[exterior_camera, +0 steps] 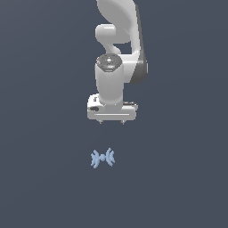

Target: Pick up the object and move it to a goal position.

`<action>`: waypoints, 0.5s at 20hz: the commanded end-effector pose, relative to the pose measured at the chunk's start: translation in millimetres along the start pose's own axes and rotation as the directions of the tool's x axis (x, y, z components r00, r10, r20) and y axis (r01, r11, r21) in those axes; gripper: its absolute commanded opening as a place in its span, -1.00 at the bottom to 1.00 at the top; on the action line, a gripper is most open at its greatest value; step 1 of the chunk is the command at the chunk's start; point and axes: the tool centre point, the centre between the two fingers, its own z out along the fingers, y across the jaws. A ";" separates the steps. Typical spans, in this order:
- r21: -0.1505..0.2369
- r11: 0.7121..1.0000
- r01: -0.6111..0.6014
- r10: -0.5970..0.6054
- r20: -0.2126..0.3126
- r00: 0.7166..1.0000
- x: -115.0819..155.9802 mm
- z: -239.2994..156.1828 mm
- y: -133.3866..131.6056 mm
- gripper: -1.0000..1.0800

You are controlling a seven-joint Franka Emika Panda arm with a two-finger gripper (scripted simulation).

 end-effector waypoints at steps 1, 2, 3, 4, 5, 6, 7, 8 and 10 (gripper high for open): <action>0.000 1.000 0.000 0.000 0.000 1.000 0.0 0.0 0.0 0.92; 0.000 1.000 0.002 -0.002 -0.001 1.000 0.2 -0.3 -0.7 0.92; 0.000 1.000 0.007 -0.007 -0.002 1.000 0.7 -1.3 -2.7 0.92; 0.000 1.000 0.015 -0.015 -0.005 1.000 1.5 -2.8 -6.0 0.92; 0.001 1.000 0.027 -0.027 -0.009 1.000 2.5 -5.0 -10.7 0.92; 0.001 0.999 0.042 -0.042 -0.014 0.999 3.6 -7.6 -16.3 0.92; 0.001 0.998 0.058 -0.058 -0.018 0.998 4.5 -10.2 -21.7 0.92; 0.001 0.997 0.071 -0.071 -0.022 0.997 5.0 -12.3 -25.9 0.92; 0.000 0.996 0.087 -0.087 -0.025 0.996 5.2 -14.6 -30.3 0.92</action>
